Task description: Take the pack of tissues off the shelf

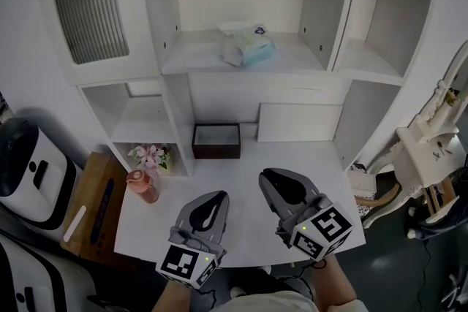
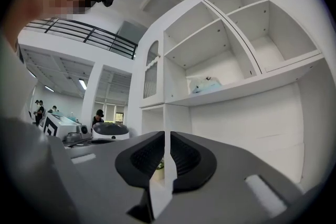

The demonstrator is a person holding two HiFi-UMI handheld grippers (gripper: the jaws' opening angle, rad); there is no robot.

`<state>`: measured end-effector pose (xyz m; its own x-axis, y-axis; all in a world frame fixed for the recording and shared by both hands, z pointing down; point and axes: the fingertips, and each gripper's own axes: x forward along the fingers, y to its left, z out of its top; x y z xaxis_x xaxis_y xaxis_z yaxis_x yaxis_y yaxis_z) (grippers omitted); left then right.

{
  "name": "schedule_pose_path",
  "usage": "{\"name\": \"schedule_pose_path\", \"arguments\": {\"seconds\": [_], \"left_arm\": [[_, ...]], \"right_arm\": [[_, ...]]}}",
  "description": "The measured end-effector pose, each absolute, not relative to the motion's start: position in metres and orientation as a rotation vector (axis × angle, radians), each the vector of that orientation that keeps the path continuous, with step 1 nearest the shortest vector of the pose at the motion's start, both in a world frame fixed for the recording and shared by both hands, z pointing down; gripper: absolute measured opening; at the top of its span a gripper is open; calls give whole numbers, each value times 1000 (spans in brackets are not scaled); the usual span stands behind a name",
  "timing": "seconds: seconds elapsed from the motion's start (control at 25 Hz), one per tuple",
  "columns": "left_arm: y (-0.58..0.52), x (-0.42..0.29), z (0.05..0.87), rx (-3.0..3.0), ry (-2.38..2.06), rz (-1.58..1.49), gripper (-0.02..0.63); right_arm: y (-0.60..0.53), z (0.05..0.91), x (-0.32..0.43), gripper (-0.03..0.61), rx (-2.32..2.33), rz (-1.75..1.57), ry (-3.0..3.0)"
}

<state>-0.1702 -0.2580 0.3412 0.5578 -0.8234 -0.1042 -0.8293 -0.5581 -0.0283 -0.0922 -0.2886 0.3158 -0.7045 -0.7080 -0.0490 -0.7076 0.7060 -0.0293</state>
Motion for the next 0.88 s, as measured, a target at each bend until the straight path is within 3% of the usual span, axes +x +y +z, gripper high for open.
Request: {"name": "schedule_pose_path", "arguments": {"seconds": [0.88], "left_arm": [[-307,-192,332,-2648,1549,132,2]], "right_arm": [[-393,214,-108,87,-1139,167,2803]]}}
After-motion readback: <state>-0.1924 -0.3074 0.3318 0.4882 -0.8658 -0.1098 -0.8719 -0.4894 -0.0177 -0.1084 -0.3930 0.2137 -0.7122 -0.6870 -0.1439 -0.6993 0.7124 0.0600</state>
